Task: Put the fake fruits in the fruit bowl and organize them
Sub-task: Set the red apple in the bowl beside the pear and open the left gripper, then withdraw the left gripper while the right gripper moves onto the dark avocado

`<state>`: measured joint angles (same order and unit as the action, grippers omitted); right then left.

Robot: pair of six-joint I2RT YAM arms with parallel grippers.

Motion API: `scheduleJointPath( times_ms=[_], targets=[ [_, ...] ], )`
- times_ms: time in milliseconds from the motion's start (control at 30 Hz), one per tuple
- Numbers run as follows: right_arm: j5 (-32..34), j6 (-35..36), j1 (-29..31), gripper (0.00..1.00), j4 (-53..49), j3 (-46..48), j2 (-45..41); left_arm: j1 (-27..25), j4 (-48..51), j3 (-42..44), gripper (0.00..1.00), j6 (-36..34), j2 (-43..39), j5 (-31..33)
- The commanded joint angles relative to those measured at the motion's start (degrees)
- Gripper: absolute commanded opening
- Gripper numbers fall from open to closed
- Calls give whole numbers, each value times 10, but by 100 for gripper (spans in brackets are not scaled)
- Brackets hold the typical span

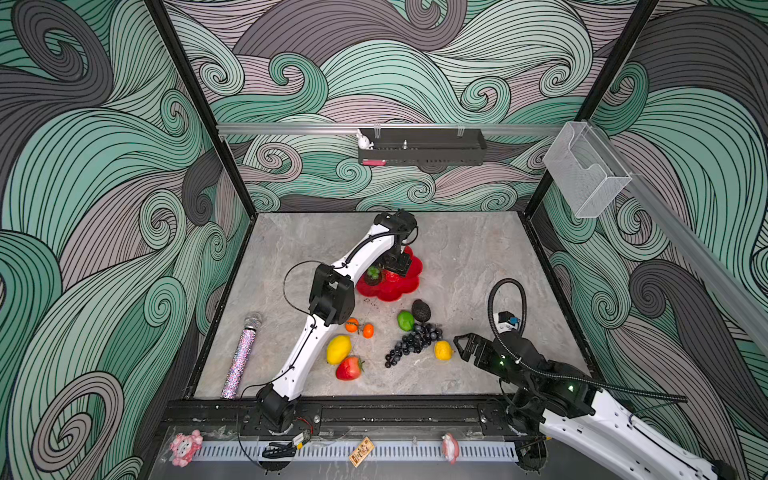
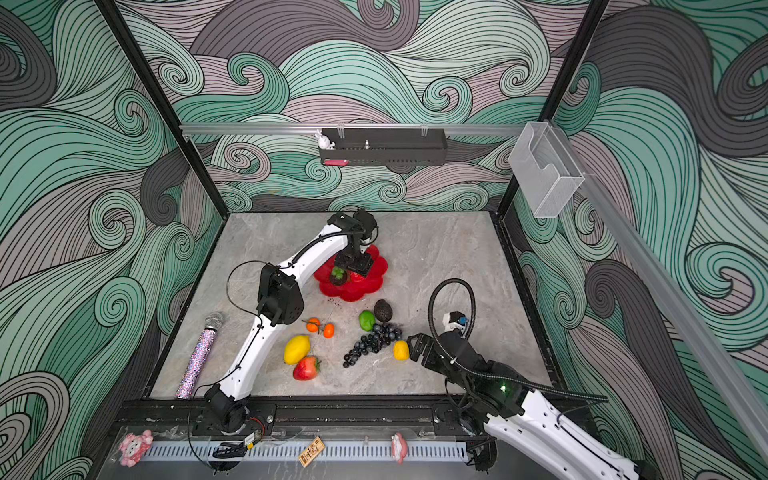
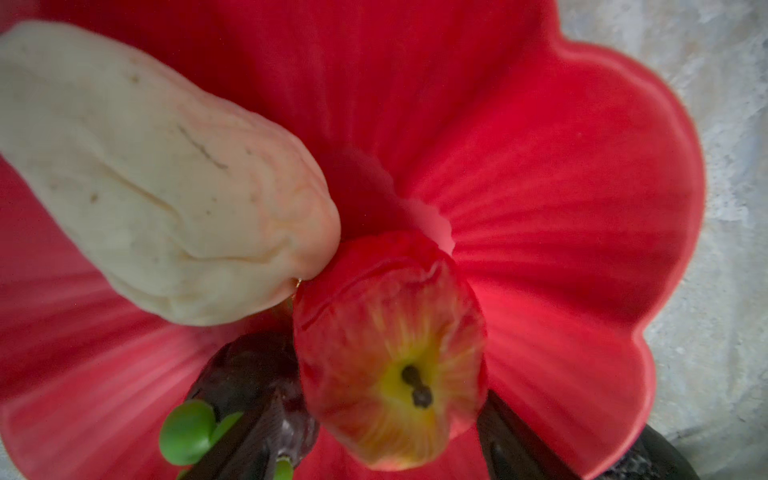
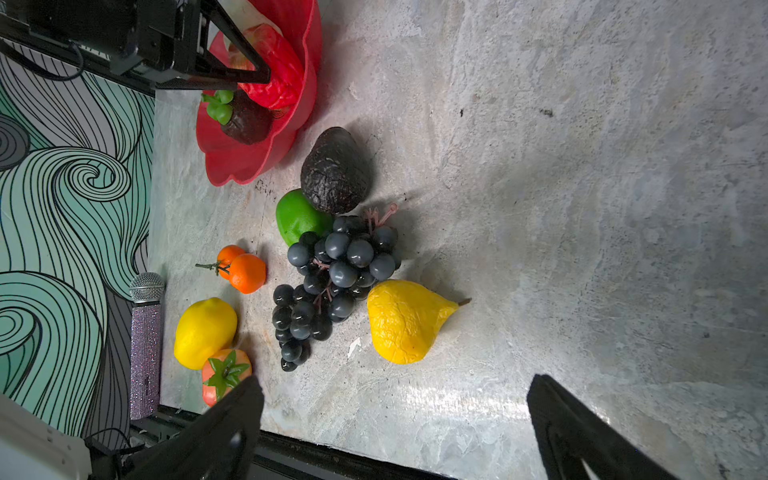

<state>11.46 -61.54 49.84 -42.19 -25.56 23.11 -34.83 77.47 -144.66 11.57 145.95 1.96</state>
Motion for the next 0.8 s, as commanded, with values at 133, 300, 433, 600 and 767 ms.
scheduleJointPath(
  times_ms=[133,300,433,600,767],
  targets=[
    [0,2,-2,100,2,8,-3,5,29,-20,78,6,-18,11],
    [6,18,-2,100,3,2,5,3,31,-14,79,8,-48,-19],
    [10,46,-2,100,3,-11,32,3,32,5,80,17,-95,-38],
    [13,104,-2,100,5,-38,90,-3,5,113,81,36,-204,-38],
    [-2,198,-6,99,42,-79,162,-5,-160,383,84,72,-405,-45]
  ],
)
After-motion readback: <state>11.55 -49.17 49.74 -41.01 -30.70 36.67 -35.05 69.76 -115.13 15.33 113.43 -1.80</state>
